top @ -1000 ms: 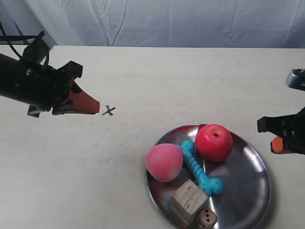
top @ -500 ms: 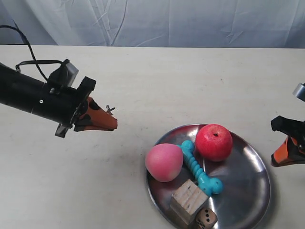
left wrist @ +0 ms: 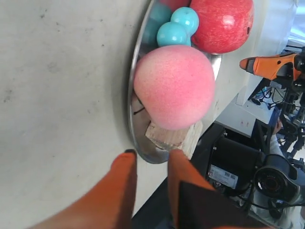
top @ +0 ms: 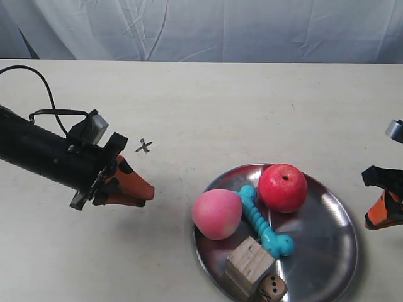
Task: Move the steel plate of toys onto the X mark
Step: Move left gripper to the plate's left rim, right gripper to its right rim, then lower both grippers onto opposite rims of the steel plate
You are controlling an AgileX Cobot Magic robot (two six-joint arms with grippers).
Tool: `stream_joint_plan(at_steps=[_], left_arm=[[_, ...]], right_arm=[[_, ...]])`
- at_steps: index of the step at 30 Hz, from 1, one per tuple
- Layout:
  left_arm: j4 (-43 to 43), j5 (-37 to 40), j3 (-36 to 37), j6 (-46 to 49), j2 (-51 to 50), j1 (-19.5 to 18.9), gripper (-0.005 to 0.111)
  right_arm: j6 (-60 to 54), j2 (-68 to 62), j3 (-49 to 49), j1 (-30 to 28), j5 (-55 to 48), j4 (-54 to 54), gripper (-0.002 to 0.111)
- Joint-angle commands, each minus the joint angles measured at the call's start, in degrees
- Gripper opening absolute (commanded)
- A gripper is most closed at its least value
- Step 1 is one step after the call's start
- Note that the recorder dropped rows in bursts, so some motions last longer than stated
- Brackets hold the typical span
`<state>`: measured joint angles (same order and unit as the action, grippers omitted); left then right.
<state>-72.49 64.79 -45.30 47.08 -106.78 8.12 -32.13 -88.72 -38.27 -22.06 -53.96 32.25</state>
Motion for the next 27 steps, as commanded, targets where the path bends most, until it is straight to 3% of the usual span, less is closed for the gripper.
stream_joint_plan(at_steps=[1,8,10,15,17,27], left_arm=[[-0.2,-1.3,0.2,0.2,0.0,0.4,0.041],[1.1,-4.7,0.3,-0.8,-0.7,2.7,0.045],[0.9,-5.5,0.3,-1.1,-2.0,4.0,0.045],[0.5,-7.2,0.3,-1.7,-4.0,5.7,0.045],[0.5,-8.4,0.3,-1.7,-4.0,5.7,0.045],[-1.3,-12.0,0.3,-1.7,-4.0,5.7,0.044]], right_arm=[[-0.3,-0.1,0.5,-0.2,2.8,-0.8,-0.001],[-0.3,-0.1,2.4,-0.2,5.9,0.8,0.003],[-0.3,-0.1,2.5,-0.2,6.2,1.5,0.013],[-0.3,-0.2,2.5,-0.2,6.3,1.8,0.05],[-0.3,-0.5,2.6,-0.2,6.7,1.8,0.058],[-0.4,-5.9,2.6,-0.2,6.4,2.8,0.054]])
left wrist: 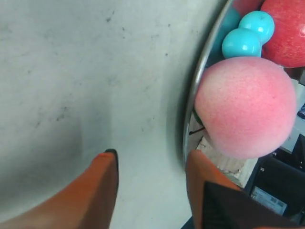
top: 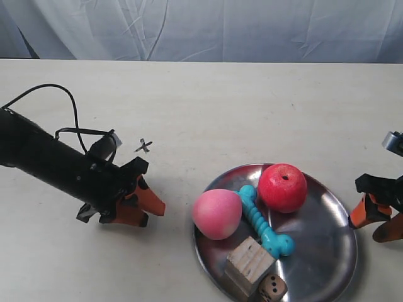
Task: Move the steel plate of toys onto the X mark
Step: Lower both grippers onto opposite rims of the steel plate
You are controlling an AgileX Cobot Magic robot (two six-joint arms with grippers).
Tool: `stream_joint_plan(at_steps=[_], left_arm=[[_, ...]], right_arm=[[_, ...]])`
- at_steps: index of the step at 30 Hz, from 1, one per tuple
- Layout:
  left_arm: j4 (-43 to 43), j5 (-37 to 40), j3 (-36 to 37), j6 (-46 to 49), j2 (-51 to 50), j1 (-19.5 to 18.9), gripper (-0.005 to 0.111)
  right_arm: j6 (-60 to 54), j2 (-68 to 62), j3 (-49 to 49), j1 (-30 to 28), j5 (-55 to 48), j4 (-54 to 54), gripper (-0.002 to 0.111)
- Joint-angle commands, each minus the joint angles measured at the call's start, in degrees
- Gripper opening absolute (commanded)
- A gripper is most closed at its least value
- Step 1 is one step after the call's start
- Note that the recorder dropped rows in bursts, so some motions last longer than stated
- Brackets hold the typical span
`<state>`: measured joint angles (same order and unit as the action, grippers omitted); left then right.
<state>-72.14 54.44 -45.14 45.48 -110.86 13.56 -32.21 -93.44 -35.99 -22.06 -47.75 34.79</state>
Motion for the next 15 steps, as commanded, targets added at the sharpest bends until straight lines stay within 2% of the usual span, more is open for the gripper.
stream_joint_plan(at_steps=[1,3,9,15], left_arm=[[-1.8,-2.2,0.1,-0.1,0.1,0.4,0.044],[-2.1,-4.0,0.1,-0.1,0.1,1.5,0.044],[-2.8,-5.0,-1.7,-0.1,-3.6,8.0,0.044],[-3.0,-7.2,-4.7,-2.0,-6.1,9.4,0.044]], right_arm=[[-0.3,-1.3,0.3,-0.2,0.2,0.2,0.054],[-0.3,-1.4,0.3,-0.2,0.2,0.3,0.054],[-0.4,-1.4,0.3,-0.2,0.1,1.1,0.054],[-0.4,-1.4,0.3,0.6,-0.5,1.9,0.054]])
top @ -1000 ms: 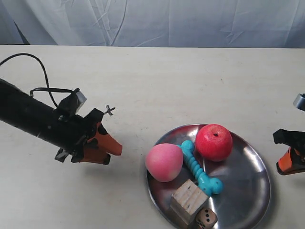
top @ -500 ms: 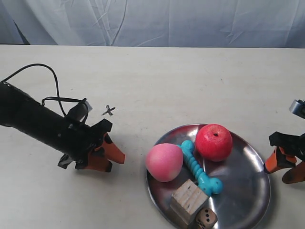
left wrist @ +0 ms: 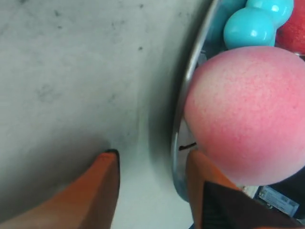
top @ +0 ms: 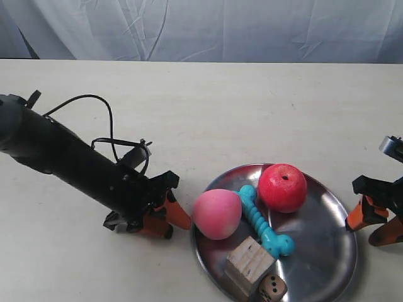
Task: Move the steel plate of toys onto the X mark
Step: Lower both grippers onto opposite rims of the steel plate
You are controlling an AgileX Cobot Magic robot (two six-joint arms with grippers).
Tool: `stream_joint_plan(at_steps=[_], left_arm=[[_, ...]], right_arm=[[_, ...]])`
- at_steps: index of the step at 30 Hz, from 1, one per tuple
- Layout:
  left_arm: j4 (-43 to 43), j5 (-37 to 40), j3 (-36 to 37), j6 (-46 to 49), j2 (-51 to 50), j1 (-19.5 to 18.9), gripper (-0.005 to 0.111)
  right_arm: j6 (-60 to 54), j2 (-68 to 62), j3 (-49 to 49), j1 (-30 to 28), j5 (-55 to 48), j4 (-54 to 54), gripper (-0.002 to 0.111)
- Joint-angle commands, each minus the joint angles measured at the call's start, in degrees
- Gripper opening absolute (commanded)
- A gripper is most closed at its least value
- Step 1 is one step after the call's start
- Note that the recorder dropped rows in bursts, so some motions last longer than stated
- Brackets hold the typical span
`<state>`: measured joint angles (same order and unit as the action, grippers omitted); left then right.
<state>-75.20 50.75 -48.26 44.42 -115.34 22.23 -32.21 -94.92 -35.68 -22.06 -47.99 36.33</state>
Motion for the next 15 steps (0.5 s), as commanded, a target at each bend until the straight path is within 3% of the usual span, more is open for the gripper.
stream_joint_plan(at_steps=[1,12,15], left_arm=[[0.0,-3.9,-2.0,-1.0,-1.8,0.8,0.044],[1.4,-3.7,-3.8,-2.0,-4.0,0.8,0.044],[1.6,-3.7,-3.8,-1.8,-4.0,0.8,0.038]], right_arm=[[-0.4,0.0,0.0,1.4,-0.3,0.3,0.054],[-0.8,0.0,0.0,6.1,1.8,0.0,0.054],[-0.8,0.0,0.0,6.1,1.8,0.1,0.054]])
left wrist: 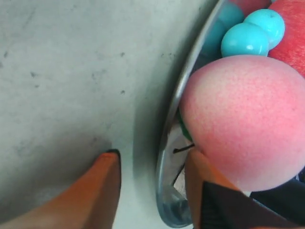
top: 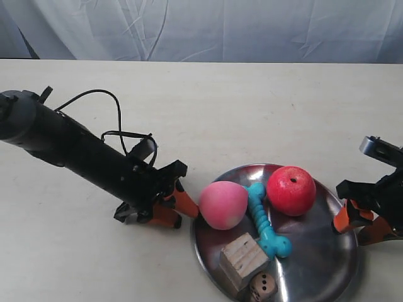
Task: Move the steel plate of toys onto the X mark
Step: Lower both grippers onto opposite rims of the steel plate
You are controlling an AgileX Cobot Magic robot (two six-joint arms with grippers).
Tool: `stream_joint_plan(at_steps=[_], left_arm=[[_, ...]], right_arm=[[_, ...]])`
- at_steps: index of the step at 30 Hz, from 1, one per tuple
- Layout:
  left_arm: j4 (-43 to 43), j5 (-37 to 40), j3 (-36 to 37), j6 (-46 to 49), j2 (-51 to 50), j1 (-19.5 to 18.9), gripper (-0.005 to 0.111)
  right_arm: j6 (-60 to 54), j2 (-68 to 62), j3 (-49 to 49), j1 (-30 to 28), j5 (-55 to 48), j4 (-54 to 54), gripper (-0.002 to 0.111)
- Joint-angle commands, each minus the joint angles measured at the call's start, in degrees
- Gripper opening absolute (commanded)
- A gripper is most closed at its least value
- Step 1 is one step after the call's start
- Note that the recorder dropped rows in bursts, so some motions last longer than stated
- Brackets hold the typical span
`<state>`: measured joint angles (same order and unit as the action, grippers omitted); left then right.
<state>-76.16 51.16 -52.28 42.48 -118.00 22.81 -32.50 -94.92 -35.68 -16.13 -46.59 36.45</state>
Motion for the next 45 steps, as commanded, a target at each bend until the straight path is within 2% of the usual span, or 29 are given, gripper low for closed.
stream_joint_plan(at_steps=[1,4,12,14,17,19,25,30,36,41,45], left_arm=[[2.6,-4.1,0.2,0.1,-1.4,0.2,0.034],[3.1,-3.8,0.2,2.0,-1.4,0.8,0.026],[4.3,-3.4,-3.1,3.5,-1.4,7.2,0.026],[4.3,-5.0,-3.1,2.4,-1.4,7.5,0.026],[6.7,-6.8,-3.1,-0.9,-1.6,7.5,0.026],[8.1,-6.1,-3.2,-1.5,-1.6,7.3,0.026],[9.0,-3.4,-3.2,-1.7,-1.2,6.4,0.026],[11.7,-1.9,-3.2,-3.2,-1.2,6.4,0.026],[11.9,-1.8,-3.2,-3.2,-1.2,6.4,0.026],[11.6,-1.9,-3.2,-3.2,-1.2,6.4,0.026],[11.3,-2.2,-3.2,-3.2,-1.2,6.4,0.026]], right_arm=[[-0.5,0.0,0.0,0.2,0.4,0.0,0.054],[-0.5,0.0,0.0,0.2,0.4,0.1,0.054],[-0.5,0.0,0.0,0.2,-0.1,0.3,0.054],[-0.5,0.0,0.0,0.2,-0.7,1.3,0.052],[-0.5,0.0,0.0,0.2,-1.0,1.6,0.033],[-0.5,0.0,0.0,0.2,-1.0,1.6,0.027],[-0.5,-0.2,0.0,0.2,-1.4,1.2,0.028],[-0.3,0.3,-3.0,0.2,-7.9,-1.1,0.028],[13.8,0.9,-3.4,0.2,-5.6,-13.4,0.028],[14.2,-2.6,-1.5,0.2,-1.6,-12.2,0.028],[11.4,-5.5,-1.0,0.2,-0.6,-6.9,0.027]])
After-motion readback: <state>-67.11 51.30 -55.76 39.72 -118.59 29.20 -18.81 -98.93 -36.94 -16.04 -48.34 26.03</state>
